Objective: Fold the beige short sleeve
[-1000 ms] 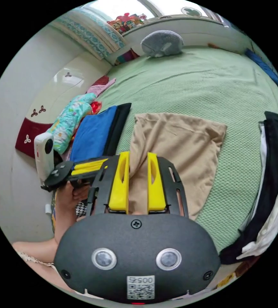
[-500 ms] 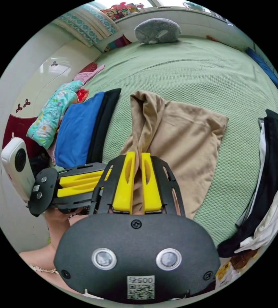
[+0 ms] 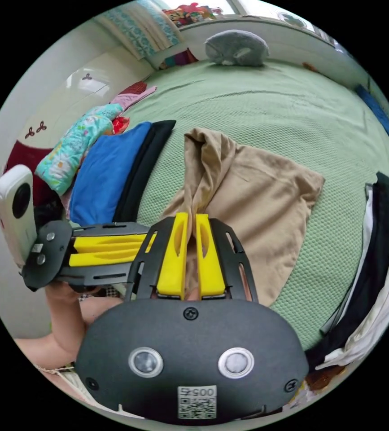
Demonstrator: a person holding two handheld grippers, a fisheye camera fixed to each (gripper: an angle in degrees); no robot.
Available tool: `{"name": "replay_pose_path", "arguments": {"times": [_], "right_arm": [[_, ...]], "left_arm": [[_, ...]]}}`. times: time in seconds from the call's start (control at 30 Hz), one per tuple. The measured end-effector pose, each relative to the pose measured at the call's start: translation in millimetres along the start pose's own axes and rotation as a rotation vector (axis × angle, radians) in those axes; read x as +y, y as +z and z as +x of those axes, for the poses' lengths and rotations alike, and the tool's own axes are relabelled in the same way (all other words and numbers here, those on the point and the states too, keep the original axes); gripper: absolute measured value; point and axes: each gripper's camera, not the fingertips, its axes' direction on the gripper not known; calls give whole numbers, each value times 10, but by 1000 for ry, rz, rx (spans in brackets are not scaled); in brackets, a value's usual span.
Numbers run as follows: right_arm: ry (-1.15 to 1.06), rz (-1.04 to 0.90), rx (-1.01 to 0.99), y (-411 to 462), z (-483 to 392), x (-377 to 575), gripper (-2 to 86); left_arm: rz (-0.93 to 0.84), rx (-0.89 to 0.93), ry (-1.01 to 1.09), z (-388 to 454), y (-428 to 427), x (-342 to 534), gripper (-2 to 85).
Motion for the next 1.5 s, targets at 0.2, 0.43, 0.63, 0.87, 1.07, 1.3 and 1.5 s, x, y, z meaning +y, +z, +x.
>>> {"name": "replay_pose_path", "arguments": {"times": [0.2, 0.43, 0.63, 0.87, 1.07, 1.3, 1.5], "right_arm": [[-37, -1, 30, 108, -89, -40, 7], [-1, -6, -62, 118, -48, -103, 32], [-3, -24, -74, 105, -129, -134, 48], [15, -31, -88, 4, -204, -94, 0], [0, 2, -59, -314, -264, 15, -11], [18, 69, 225, -782, -377, 222, -12], [147, 176, 306, -1281, -228, 431, -11]], "left_arm": [[-22, -41, 8, 37, 49, -28, -3], [-17, -21, 17, 14, 22, -45, -3], [-10, 6, 30, -29, -31, -45, -5], [17, 30, 41, -97, -130, -62, -4], [127, 6, -40, -350, -384, 1, -2], [147, -116, -272, -698, -420, 1, 54], [61, -160, -268, -705, -124, -176, 111]]}}
